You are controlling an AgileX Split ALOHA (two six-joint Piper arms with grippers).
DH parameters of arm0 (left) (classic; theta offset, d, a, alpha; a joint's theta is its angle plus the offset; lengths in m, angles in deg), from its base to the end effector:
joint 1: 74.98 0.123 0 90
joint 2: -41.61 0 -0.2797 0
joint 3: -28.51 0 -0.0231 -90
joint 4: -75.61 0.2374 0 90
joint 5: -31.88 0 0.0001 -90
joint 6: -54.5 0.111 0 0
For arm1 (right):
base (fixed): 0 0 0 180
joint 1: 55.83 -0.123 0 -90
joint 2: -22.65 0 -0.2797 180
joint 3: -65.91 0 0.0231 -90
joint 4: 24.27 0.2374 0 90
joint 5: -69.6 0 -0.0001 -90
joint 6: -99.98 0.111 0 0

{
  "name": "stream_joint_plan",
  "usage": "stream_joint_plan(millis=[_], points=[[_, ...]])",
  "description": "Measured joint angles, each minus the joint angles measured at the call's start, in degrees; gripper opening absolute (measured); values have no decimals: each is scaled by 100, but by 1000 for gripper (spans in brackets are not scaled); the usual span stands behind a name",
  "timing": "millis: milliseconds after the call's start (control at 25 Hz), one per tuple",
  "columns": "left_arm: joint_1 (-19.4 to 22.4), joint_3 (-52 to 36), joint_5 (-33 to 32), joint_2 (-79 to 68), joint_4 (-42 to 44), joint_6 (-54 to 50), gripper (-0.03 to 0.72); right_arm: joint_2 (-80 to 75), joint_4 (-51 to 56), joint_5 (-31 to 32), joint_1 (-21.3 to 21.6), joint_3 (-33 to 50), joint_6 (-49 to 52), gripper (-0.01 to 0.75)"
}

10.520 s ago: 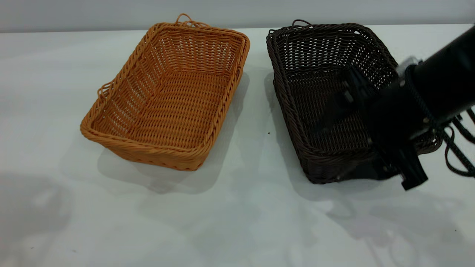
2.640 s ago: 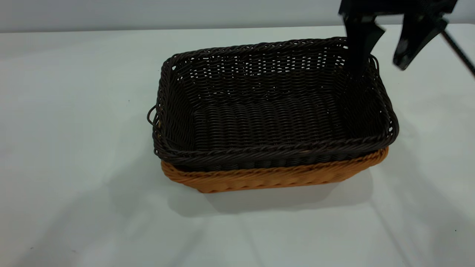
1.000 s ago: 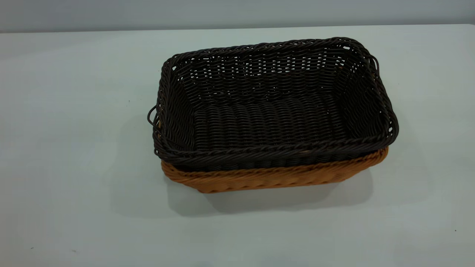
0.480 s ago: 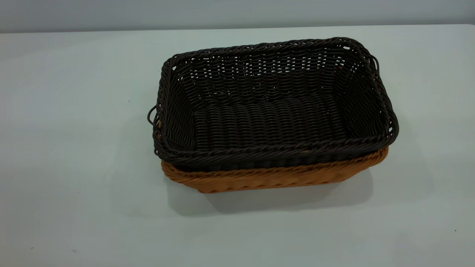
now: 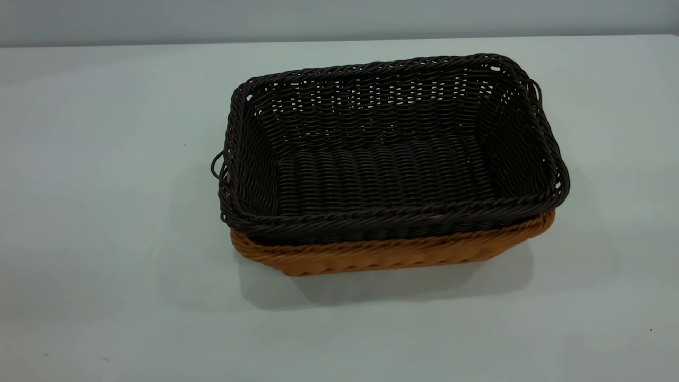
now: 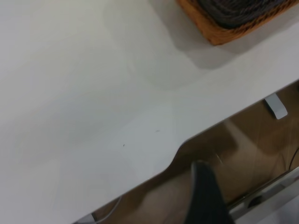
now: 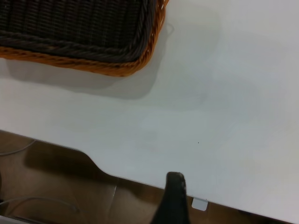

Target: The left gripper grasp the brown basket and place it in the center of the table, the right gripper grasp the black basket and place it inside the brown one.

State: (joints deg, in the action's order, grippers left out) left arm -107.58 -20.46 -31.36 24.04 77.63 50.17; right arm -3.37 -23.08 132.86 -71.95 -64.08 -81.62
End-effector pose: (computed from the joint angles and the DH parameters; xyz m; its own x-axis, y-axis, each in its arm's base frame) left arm 0.0248 -0.0117 0.2521 -0.5688 0.2930 -0.7685 0.4851 0.8741 -0.0258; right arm 0.0434 0.0147 0.2412 -0.7227 -0.2282 -0.6524 -0.3027 0.9531 0.0019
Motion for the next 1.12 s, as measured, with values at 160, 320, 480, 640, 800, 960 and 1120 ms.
stream_joint_plan(millis=[160, 320, 480, 640, 800, 960, 1120], points=[[0, -4, 4, 26, 0, 29, 435, 0, 0, 0, 0, 0, 0, 584], [0, -4, 4, 26, 0, 41, 435, 126, 16, 0, 316, 0, 0, 584], [141, -4, 4, 26, -1, 41, 435, 659, 11, 0, 903, 0, 0, 584], [785, -4, 6, 26, -1, 41, 435, 1537, 11, 5, 999, 0, 0, 584], [1797, -4, 6, 27, -1, 41, 435, 1899, 11, 48, 1031, 0, 4, 584], [2654, -4, 11, 27, -1, 41, 435, 1899, 11, 48, 1049, 0, 4, 584], [3188, -4, 11, 244, -1, 41, 435, 1899, 11, 48, 1049, 0, 4, 584]])
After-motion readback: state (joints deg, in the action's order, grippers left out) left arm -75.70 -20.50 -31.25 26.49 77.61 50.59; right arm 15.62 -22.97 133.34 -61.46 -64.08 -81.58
